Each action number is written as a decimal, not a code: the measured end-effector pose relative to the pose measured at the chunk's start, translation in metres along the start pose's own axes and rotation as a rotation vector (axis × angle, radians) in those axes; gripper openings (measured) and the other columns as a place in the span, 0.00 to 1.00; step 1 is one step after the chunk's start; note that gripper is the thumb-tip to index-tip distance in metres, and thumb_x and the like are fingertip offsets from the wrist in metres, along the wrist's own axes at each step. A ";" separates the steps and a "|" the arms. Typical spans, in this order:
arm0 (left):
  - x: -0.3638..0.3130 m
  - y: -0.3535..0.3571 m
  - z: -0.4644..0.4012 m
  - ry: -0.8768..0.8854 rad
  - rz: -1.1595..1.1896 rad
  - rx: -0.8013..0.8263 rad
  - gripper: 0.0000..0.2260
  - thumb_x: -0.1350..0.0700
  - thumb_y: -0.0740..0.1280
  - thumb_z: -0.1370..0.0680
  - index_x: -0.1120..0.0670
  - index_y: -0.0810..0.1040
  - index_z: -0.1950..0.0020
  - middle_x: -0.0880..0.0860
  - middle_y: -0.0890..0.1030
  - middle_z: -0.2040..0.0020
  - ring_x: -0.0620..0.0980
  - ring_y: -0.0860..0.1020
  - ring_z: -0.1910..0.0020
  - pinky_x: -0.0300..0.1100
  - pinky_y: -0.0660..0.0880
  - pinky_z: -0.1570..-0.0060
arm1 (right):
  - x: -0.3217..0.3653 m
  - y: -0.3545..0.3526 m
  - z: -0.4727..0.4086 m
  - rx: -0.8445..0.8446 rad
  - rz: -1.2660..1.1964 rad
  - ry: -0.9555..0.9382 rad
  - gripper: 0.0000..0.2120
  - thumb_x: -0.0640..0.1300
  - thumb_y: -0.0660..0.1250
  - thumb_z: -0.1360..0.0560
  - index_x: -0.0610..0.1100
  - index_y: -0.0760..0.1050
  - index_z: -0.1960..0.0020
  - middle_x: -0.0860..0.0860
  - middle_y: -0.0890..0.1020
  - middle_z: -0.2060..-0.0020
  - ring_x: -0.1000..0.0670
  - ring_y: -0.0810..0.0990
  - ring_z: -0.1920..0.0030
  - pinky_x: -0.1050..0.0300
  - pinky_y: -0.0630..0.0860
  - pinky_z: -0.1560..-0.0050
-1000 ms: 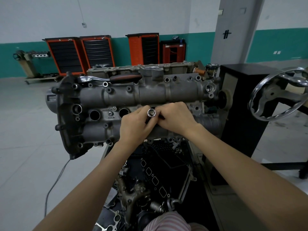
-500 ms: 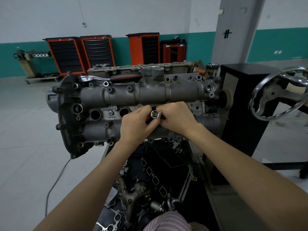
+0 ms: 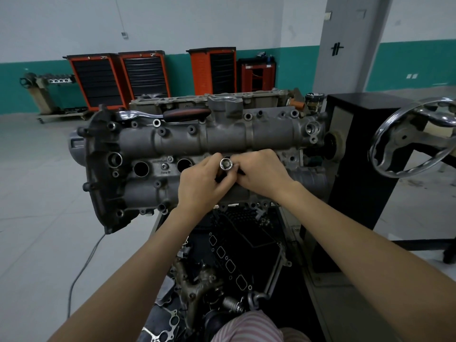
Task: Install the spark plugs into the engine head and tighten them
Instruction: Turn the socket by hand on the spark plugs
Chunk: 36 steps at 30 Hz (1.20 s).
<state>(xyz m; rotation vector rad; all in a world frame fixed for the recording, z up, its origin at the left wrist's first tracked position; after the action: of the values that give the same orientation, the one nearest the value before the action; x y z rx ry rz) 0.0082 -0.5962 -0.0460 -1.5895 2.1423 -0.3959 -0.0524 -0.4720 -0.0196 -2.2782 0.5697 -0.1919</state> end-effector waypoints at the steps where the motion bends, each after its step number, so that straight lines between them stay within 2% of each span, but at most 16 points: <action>1: 0.000 0.000 0.000 0.001 -0.005 0.004 0.16 0.48 0.60 0.26 0.58 0.70 0.67 0.51 0.73 0.73 0.51 0.72 0.74 0.41 0.63 0.75 | 0.000 0.000 0.000 -0.006 -0.010 0.004 0.05 0.38 0.67 0.33 0.39 0.76 0.67 0.42 0.80 0.72 0.39 0.78 0.71 0.53 0.68 0.73; 5: 0.002 0.000 0.001 0.023 -0.017 0.004 0.16 0.49 0.59 0.24 0.58 0.68 0.67 0.51 0.72 0.73 0.51 0.71 0.76 0.40 0.60 0.75 | 0.001 0.000 0.001 -0.023 -0.012 0.025 0.07 0.41 0.66 0.32 0.39 0.73 0.68 0.42 0.79 0.73 0.39 0.78 0.72 0.54 0.66 0.73; 10: 0.000 -0.002 0.001 0.006 0.068 0.010 0.14 0.50 0.58 0.24 0.59 0.69 0.64 0.51 0.72 0.69 0.49 0.70 0.74 0.43 0.65 0.76 | -0.004 0.008 -0.001 0.065 0.084 0.031 0.13 0.51 0.63 0.29 0.42 0.70 0.55 0.47 0.81 0.62 0.41 0.80 0.60 0.56 0.62 0.67; 13: -0.001 -0.002 0.001 0.012 0.069 0.006 0.13 0.50 0.59 0.25 0.59 0.69 0.63 0.51 0.72 0.69 0.49 0.69 0.75 0.43 0.65 0.77 | -0.003 0.006 -0.002 0.071 0.117 0.009 0.09 0.48 0.62 0.28 0.41 0.71 0.54 0.46 0.82 0.61 0.40 0.80 0.59 0.55 0.62 0.68; 15: -0.001 -0.002 0.002 -0.008 0.045 0.002 0.15 0.48 0.60 0.25 0.59 0.69 0.64 0.51 0.72 0.71 0.50 0.70 0.74 0.41 0.63 0.75 | -0.001 0.003 -0.001 0.055 0.086 -0.012 0.05 0.42 0.66 0.30 0.40 0.74 0.59 0.44 0.81 0.66 0.40 0.79 0.65 0.55 0.63 0.70; 18: 0.000 0.000 0.001 -0.022 0.015 -0.009 0.17 0.46 0.60 0.26 0.58 0.68 0.66 0.51 0.71 0.73 0.50 0.69 0.75 0.38 0.60 0.74 | 0.001 -0.001 0.001 -0.006 -0.005 0.000 0.06 0.37 0.70 0.34 0.39 0.74 0.68 0.43 0.79 0.73 0.40 0.77 0.73 0.55 0.66 0.74; 23: 0.001 -0.001 0.001 0.007 0.019 0.005 0.16 0.48 0.59 0.24 0.58 0.69 0.66 0.51 0.72 0.72 0.50 0.70 0.75 0.41 0.62 0.76 | -0.001 0.002 -0.001 0.040 0.034 0.051 0.05 0.42 0.66 0.31 0.40 0.74 0.63 0.43 0.81 0.68 0.39 0.79 0.66 0.55 0.62 0.70; 28: -0.001 -0.003 0.001 -0.002 0.062 0.025 0.14 0.50 0.57 0.25 0.60 0.69 0.62 0.52 0.73 0.70 0.51 0.70 0.76 0.40 0.62 0.75 | -0.004 0.008 -0.003 0.097 0.109 0.045 0.12 0.52 0.62 0.29 0.43 0.69 0.54 0.47 0.81 0.62 0.41 0.79 0.59 0.55 0.61 0.68; 31: -0.002 -0.003 0.002 -0.003 0.055 0.021 0.14 0.50 0.58 0.27 0.61 0.70 0.62 0.52 0.73 0.71 0.51 0.70 0.76 0.40 0.61 0.75 | -0.004 0.007 -0.002 0.110 0.125 0.020 0.11 0.50 0.61 0.28 0.43 0.71 0.53 0.47 0.81 0.61 0.41 0.79 0.58 0.55 0.61 0.68; 36: -0.001 -0.001 0.001 -0.014 0.016 0.002 0.17 0.47 0.60 0.25 0.59 0.69 0.66 0.50 0.71 0.73 0.49 0.69 0.76 0.37 0.58 0.74 | -0.005 0.006 -0.002 0.116 0.079 0.042 0.08 0.46 0.62 0.27 0.43 0.76 0.59 0.46 0.82 0.61 0.40 0.79 0.57 0.54 0.64 0.66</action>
<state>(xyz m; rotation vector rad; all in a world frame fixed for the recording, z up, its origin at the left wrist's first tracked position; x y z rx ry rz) 0.0101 -0.5955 -0.0459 -1.5684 2.1424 -0.3798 -0.0590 -0.4744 -0.0226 -2.1400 0.6522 -0.2282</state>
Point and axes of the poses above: each hand's wrist, its own z-axis away from the middle knuckle, its own y-axis out of the palm, x = y × z, the point moved 1 cm from there along -z, towards the middle knuckle
